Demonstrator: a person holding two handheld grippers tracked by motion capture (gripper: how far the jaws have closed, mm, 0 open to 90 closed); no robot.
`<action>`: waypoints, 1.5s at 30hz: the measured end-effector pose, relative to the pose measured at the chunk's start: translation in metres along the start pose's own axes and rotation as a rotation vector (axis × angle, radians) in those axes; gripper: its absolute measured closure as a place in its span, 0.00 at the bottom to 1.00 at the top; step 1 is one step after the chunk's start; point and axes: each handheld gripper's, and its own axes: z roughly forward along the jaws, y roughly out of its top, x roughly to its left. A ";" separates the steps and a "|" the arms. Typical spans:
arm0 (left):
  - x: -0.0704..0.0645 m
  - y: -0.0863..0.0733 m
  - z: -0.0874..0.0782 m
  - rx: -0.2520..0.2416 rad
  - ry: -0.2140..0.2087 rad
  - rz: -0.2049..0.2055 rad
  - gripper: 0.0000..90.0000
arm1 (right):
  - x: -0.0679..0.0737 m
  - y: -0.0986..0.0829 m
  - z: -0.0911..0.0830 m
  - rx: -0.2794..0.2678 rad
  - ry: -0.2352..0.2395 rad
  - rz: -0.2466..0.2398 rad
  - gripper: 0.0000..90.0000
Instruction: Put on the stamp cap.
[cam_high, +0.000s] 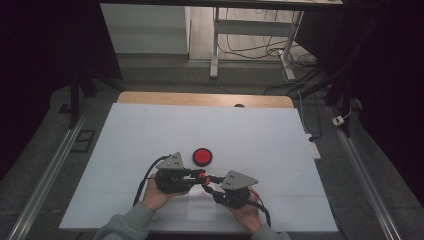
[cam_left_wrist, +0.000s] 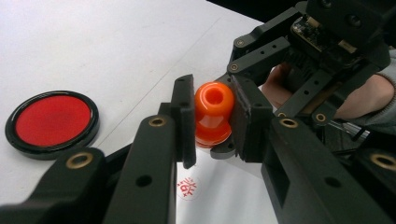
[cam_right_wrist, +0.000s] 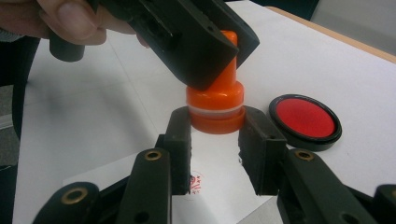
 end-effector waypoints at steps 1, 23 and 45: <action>0.000 0.000 0.000 -0.002 -0.001 -0.002 0.80 | 0.000 0.000 0.000 -0.001 0.000 0.000 0.72; -0.002 -0.002 0.002 -0.036 0.010 0.013 0.80 | 0.000 0.001 -0.002 -0.022 -0.002 0.016 0.72; -0.005 -0.008 0.007 -0.068 0.018 0.021 0.81 | 0.002 0.002 -0.005 -0.005 -0.021 0.013 0.72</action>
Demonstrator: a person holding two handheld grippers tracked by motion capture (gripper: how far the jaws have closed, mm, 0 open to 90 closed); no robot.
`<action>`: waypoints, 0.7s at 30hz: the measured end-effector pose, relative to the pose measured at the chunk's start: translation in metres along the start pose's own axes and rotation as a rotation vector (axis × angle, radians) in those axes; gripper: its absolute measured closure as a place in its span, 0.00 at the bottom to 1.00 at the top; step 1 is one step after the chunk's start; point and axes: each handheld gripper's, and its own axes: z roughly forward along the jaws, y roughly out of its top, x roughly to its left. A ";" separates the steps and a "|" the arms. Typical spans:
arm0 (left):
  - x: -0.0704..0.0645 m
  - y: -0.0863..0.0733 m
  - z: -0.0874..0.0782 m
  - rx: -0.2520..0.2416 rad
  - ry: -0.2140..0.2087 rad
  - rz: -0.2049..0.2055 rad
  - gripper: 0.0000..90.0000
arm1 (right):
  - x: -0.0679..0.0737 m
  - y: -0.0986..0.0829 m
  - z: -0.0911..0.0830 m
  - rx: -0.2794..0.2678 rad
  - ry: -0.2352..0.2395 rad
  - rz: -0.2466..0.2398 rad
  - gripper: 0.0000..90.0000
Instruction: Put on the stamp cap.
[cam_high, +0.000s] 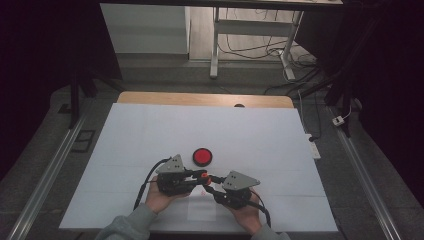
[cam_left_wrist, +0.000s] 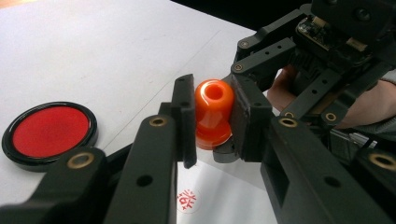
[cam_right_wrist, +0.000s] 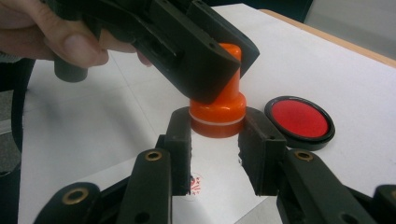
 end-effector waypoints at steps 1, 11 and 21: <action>0.000 -0.001 0.001 0.002 0.004 0.000 0.81 | 0.000 0.000 0.000 0.007 -0.003 0.004 0.72; -0.003 0.001 0.004 0.049 0.032 0.019 0.81 | -0.003 -0.004 0.003 0.032 0.017 -0.001 0.72; -0.003 0.001 0.003 0.055 0.031 0.010 0.80 | -0.003 -0.005 0.004 0.036 0.023 -0.011 0.65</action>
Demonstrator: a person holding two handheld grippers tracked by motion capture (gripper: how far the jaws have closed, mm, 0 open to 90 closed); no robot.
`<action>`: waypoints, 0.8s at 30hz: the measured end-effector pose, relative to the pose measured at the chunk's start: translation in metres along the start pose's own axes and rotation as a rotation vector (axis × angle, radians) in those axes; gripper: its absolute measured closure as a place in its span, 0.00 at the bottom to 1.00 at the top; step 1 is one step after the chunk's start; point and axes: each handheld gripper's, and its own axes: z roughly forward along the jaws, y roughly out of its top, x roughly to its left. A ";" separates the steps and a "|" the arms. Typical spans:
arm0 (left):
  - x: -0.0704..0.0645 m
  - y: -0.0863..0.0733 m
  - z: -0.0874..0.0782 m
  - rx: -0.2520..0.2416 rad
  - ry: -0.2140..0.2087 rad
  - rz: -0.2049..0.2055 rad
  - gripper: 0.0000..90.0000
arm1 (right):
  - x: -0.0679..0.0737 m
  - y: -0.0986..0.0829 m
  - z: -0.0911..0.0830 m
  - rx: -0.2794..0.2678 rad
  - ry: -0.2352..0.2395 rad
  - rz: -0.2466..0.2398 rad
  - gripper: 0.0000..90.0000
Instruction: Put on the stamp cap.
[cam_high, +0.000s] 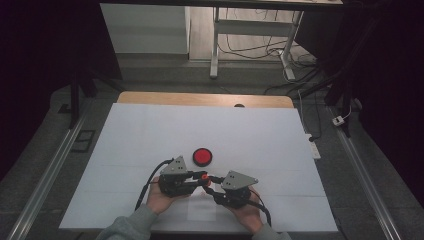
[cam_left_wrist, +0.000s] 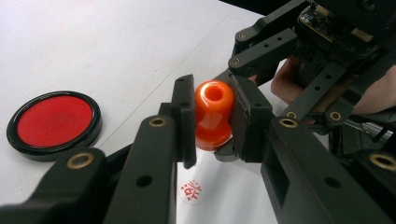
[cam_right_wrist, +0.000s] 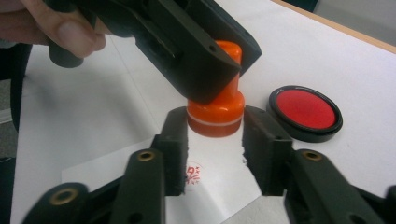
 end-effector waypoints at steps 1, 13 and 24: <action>0.000 0.000 -0.001 -0.003 -0.001 -0.001 0.80 | 0.000 0.000 0.000 0.007 -0.007 -0.003 0.64; 0.008 0.001 -0.011 -0.028 0.018 -0.016 0.80 | -0.008 -0.007 -0.007 0.031 -0.023 0.002 0.54; 0.013 0.002 -0.020 -0.029 0.050 -0.021 0.80 | -0.038 -0.026 -0.049 0.050 -0.116 0.059 0.48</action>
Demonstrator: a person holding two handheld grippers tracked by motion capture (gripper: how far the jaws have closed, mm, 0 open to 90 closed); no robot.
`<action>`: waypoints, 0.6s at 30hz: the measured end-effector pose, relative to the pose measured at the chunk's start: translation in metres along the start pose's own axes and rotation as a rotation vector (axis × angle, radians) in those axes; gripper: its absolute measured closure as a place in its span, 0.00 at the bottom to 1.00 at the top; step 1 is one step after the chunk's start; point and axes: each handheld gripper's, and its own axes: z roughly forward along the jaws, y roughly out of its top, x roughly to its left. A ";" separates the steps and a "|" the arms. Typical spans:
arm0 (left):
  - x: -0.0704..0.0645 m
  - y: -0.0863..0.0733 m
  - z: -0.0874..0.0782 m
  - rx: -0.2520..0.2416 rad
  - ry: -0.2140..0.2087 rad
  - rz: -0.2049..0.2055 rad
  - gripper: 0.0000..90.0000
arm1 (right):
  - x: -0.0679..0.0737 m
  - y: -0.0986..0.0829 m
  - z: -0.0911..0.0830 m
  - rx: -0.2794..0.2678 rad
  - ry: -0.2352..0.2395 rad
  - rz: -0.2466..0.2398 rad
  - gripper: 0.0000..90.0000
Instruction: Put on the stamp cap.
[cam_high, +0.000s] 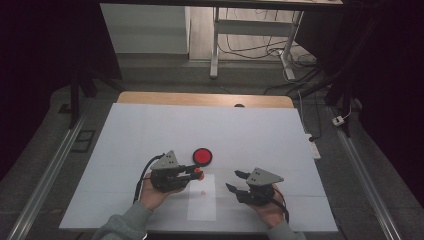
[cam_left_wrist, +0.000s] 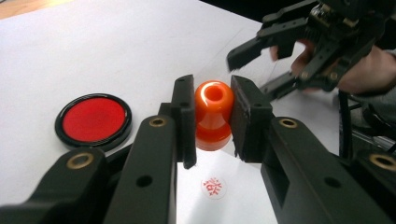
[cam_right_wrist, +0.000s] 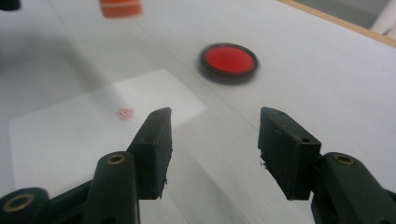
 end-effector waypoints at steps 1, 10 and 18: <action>0.001 0.000 -0.001 0.001 0.004 0.002 0.80 | -0.003 -0.002 -0.004 0.001 -0.007 0.003 0.48; 0.007 0.000 -0.010 0.002 0.030 -0.002 0.80 | -0.031 -0.023 -0.043 0.007 -0.098 0.058 0.47; 0.015 0.002 -0.020 -0.005 0.050 -0.022 0.80 | -0.048 -0.042 -0.075 0.013 -0.163 0.089 0.47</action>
